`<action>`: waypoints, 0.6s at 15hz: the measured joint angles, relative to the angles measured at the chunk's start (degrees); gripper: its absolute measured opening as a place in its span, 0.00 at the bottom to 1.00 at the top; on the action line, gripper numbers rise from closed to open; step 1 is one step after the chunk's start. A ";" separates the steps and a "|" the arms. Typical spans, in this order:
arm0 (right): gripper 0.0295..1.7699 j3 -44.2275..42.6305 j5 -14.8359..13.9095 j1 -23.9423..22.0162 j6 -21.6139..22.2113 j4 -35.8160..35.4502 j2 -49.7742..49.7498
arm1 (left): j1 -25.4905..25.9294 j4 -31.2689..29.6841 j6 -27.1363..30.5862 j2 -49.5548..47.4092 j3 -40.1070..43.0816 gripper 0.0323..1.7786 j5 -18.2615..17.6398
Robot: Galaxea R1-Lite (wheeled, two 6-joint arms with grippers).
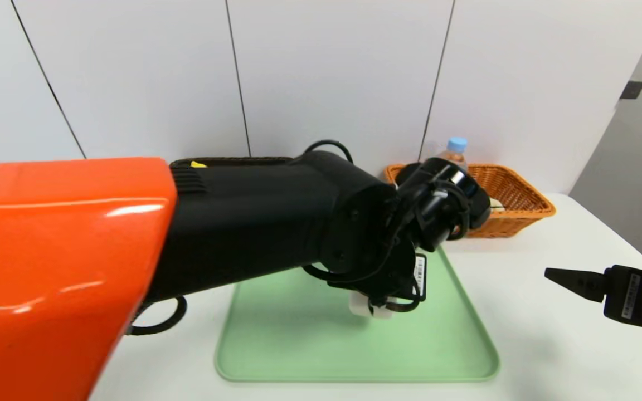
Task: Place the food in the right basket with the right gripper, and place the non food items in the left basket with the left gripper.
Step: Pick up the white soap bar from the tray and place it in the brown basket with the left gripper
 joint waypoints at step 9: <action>0.96 -0.66 -0.10 -0.06 0.00 -0.05 -0.34 | 20.88 -3.71 15.43 -12.57 0.11 0.54 -4.50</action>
